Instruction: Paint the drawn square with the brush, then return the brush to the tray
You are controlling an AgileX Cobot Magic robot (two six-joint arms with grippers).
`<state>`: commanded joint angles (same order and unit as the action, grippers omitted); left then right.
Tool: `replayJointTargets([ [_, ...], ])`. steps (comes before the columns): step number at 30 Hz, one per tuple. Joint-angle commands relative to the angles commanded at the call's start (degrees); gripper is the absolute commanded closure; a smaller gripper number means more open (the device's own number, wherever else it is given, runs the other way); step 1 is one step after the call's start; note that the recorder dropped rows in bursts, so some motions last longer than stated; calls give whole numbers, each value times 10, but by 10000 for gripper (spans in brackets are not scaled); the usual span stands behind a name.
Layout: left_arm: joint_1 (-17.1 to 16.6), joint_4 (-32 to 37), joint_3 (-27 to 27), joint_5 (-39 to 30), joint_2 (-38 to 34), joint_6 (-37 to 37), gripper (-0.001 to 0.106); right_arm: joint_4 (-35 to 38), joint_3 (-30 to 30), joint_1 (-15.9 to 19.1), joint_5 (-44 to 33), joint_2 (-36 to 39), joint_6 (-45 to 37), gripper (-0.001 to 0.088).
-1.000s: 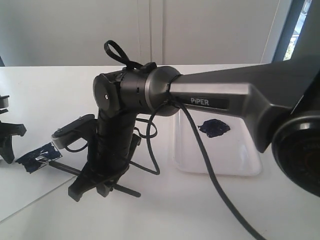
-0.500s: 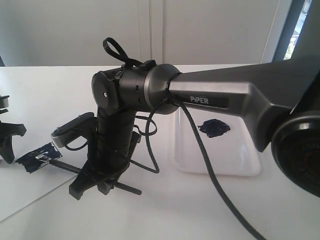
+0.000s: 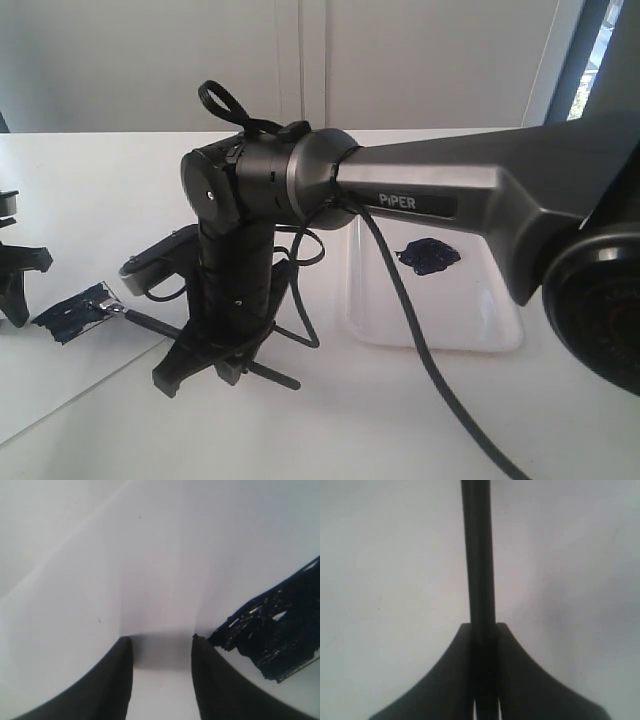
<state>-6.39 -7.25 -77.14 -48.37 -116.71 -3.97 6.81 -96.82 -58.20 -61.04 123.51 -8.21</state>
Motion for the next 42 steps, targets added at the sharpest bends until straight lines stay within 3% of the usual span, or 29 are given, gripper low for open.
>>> replayJointTargets([
  [7,0,0,0,0,0,0,614,19,0,0,23,-22,3,868],
  [17,0,0,0,1,0,0,614,49,0,-18,-45,-39,-36,868],
  [24,0,0,0,2,0,0,614,7,0,-26,-47,-39,0,868],
  [42,0,-2,0,2,0,0,614,-6,0,-26,-55,-39,24,868],
])
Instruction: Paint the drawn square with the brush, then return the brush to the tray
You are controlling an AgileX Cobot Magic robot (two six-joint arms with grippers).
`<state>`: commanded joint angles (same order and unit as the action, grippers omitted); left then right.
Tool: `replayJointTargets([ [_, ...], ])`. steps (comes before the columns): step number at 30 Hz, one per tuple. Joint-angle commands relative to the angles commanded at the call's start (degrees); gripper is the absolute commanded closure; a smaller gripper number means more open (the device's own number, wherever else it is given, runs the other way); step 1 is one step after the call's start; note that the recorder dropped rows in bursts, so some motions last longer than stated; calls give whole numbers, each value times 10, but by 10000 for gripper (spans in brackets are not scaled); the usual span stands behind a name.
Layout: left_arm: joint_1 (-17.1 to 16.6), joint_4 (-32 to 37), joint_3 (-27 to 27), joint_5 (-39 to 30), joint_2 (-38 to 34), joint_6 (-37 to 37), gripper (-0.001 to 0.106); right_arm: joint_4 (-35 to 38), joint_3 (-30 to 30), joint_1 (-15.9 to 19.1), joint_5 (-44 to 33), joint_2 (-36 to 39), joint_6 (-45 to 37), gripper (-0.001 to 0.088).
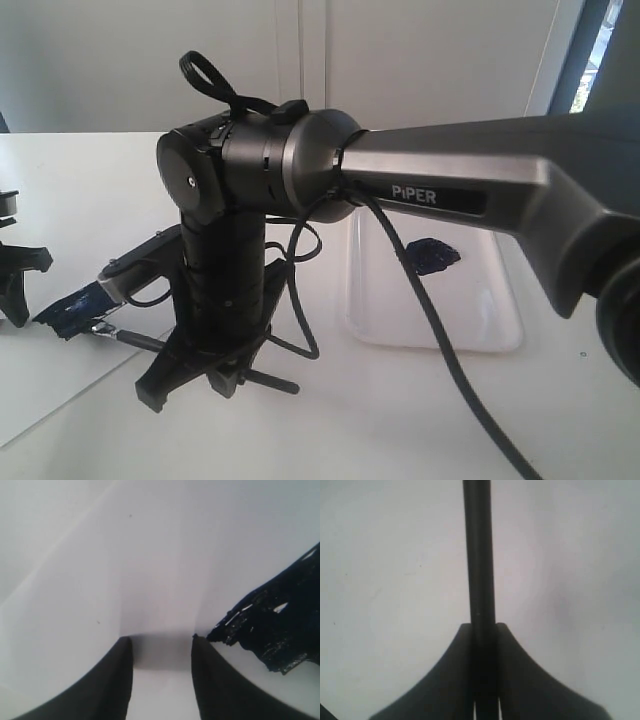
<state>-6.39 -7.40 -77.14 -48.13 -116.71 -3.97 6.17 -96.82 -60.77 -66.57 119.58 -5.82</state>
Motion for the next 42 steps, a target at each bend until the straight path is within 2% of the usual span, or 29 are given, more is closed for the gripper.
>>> replayJointTargets([
  [16,0,-16,0,-4,1,-9,614,-10,0,0,41,0,26,868],
  [27,0,-45,0,-56,10,-37,614,-23,0,2,35,0,32,868],
  [33,-3,-45,1,-40,57,-40,631,-62,0,3,28,0,46,868],
  [37,-3,-44,1,-60,96,-40,638,-62,0,5,21,0,46,868],
  [42,-2,-83,10,-82,105,-53,638,-62,0,14,19,-7,45,868],
])
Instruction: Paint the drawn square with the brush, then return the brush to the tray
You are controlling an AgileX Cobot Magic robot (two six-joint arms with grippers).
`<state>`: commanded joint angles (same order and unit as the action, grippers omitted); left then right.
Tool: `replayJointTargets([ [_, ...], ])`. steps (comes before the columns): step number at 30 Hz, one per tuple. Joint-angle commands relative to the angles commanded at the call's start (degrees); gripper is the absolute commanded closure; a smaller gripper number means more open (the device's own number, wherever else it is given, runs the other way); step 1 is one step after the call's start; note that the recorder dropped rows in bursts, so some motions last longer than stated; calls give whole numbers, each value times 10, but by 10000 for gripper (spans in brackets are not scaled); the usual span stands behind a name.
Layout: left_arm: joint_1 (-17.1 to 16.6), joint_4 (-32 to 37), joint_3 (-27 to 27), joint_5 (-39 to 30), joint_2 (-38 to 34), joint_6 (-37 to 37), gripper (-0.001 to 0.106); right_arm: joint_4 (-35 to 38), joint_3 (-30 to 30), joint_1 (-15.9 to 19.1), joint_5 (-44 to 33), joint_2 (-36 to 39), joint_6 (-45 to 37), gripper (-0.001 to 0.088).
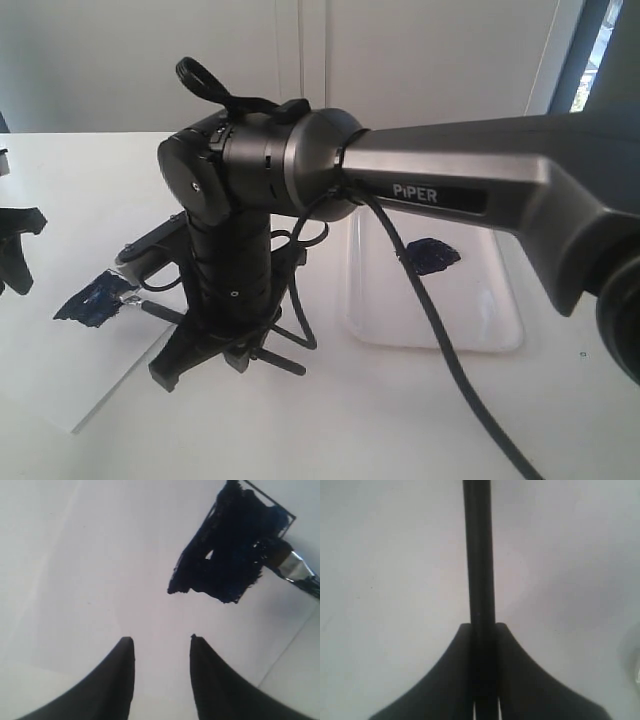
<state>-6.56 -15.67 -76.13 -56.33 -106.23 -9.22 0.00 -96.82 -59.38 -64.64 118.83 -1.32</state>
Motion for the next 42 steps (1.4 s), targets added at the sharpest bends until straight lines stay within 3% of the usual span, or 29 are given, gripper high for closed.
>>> replayJointTargets([
  [13,59,-10,96,74,-1,-7,638,0,3,12,-19,-22,-41,868],
  [42,60,-23,110,101,-25,1,638,31,3,12,-20,2,-75,868],
])
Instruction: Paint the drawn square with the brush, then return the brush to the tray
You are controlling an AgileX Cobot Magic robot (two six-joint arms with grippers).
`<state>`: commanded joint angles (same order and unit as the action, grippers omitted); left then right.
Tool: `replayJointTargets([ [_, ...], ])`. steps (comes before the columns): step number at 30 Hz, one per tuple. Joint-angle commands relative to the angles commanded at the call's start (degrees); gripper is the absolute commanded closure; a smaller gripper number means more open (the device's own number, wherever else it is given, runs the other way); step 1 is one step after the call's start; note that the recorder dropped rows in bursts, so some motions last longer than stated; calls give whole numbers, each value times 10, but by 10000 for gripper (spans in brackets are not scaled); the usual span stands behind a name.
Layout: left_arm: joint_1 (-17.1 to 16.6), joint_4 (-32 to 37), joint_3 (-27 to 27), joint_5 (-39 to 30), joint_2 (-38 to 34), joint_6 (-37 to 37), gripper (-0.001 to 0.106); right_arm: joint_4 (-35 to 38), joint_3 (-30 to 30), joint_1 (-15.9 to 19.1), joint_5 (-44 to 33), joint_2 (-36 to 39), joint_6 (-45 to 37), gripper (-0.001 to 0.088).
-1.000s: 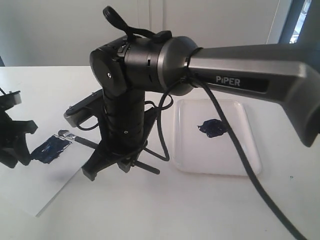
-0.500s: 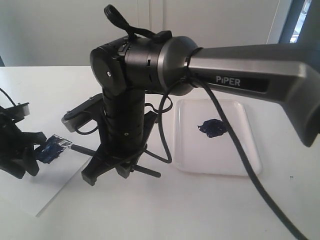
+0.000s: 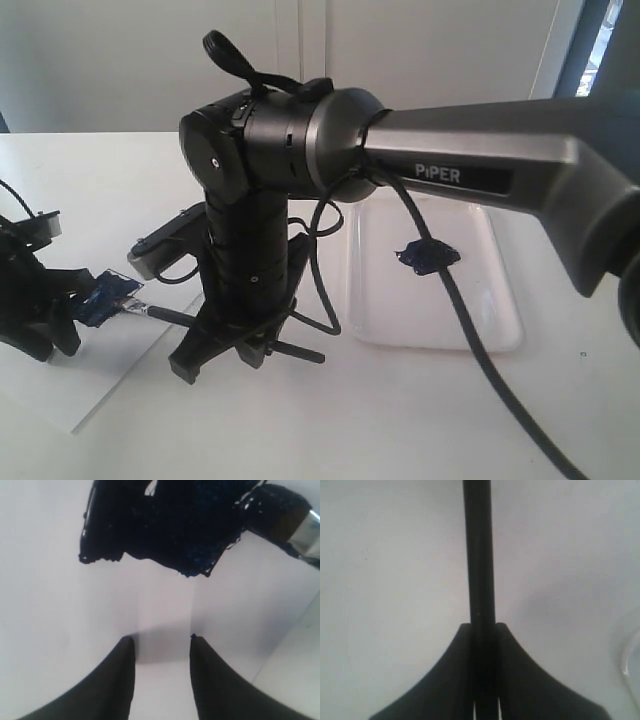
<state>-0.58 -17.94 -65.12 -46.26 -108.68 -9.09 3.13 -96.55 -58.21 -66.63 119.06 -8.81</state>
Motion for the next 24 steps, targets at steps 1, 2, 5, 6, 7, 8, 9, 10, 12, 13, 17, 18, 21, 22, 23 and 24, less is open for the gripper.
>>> replayJointTargets([
  [1,0,0,0,0,0,0,638,0,0,0,-1,0,0,868],
  [2,0,0,0,0,0,0,638,-1,0,0,-2,0,-1,868],
  [5,0,0,0,0,0,0,638,-2,0,0,1,0,-1,868],
  [6,0,0,0,0,0,0,638,-4,0,0,2,0,-1,868],
  [7,0,0,0,0,0,0,638,-4,0,0,6,1,-1,868],
  [8,0,0,0,0,0,0,638,-4,0,0,6,2,-1,868],
  [9,0,0,0,0,0,0,638,-4,0,0,4,5,-1,868],
  [10,0,0,0,0,0,0,638,-4,0,0,4,6,-1,868],
  [12,0,0,0,0,0,0,638,-7,0,0,9,6,-1,868],
  [13,0,0,0,0,0,0,638,-13,0,0,8,7,0,868],
  [17,0,0,0,-1,0,-1,638,-35,0,0,10,7,12,868],
  [18,0,0,0,-1,0,-1,638,-43,0,0,10,7,17,868],
  [21,0,0,0,-1,0,-1,638,-48,0,0,10,7,17,868],
  [22,0,0,0,-1,0,-1,638,-50,0,0,11,7,20,868],
  [23,0,0,0,-1,0,-1,638,-51,0,0,12,7,22,868],
  [24,0,0,0,-2,0,-1,638,-51,0,0,13,7,25,868],
])
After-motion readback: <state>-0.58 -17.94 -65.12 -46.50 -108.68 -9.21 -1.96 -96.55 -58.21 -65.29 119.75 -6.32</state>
